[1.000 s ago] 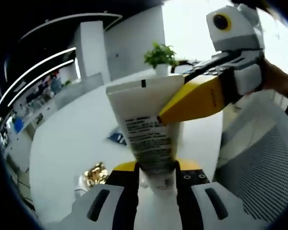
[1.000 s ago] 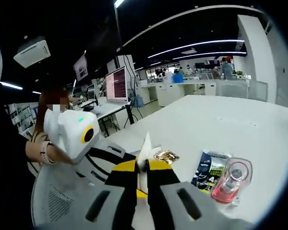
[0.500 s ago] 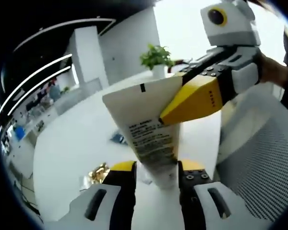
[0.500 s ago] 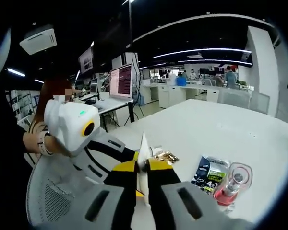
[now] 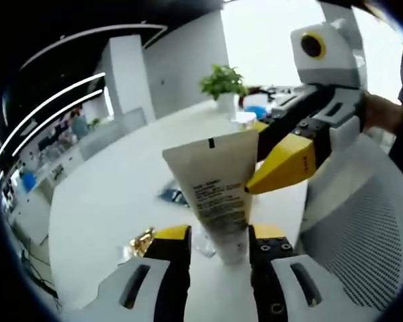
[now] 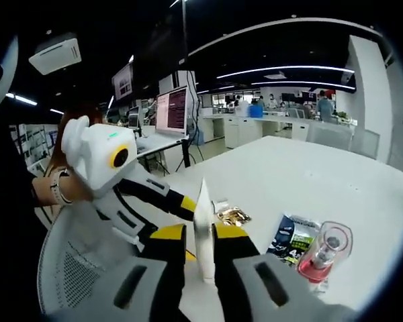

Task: Arrange the skincare products in the storage area until every visible bottle or jar stands upright without overlapping.

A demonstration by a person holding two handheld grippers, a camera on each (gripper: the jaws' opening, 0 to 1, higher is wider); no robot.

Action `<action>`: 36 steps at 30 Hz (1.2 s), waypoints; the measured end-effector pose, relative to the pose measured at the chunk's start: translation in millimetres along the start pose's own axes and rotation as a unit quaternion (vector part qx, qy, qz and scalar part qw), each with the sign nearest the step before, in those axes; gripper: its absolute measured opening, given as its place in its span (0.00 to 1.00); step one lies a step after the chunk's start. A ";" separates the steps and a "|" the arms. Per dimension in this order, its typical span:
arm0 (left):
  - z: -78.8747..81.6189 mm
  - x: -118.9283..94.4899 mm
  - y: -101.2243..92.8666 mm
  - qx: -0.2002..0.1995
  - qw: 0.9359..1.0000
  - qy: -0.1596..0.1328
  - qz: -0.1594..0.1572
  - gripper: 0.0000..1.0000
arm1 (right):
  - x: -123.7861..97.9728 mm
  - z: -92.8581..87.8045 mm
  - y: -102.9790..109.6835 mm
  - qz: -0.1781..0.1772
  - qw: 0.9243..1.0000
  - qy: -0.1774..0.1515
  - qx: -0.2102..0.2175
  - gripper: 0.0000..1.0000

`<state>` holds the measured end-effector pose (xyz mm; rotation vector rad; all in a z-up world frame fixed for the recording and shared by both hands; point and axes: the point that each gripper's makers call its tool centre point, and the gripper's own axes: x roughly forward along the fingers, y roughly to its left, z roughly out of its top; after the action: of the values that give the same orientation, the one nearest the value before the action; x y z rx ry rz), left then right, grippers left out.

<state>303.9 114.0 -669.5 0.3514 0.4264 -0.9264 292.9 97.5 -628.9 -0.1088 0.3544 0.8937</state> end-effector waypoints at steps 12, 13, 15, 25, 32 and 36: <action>5.1 -9.3 -15.7 0.013 1.000 0.017 -0.005 0.28 | -2.0 -7.7 -1.6 0.004 1.000 0.014 0.000 0.15; 3.7 -8.2 -16.0 0.009 1.000 0.020 -0.003 0.27 | -2.2 -8.5 -0.9 0.006 1.000 0.016 0.000 0.15; 2.8 -8.1 -17.9 0.006 1.000 0.022 -0.006 0.28 | -2.2 -9.4 0.9 0.012 1.000 0.018 0.001 0.14; 0.3 0.9 -21.4 0.009 0.999 0.028 -0.016 0.25 | -1.0 -10.2 9.3 0.029 0.999 0.019 0.002 0.14; 0.7 8.8 -21.1 0.029 0.999 0.032 -0.022 0.26 | 0.7 -11.0 12.3 0.039 0.999 0.022 0.001 0.13; -0.1 13.8 -19.3 0.036 0.998 0.035 -0.028 0.25 | 2.5 -10.0 11.5 0.040 0.999 0.023 0.001 0.13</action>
<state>295.2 93.9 -678.5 0.4400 0.4696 -0.9871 282.8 104.1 -638.6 -0.1140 0.4052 0.9718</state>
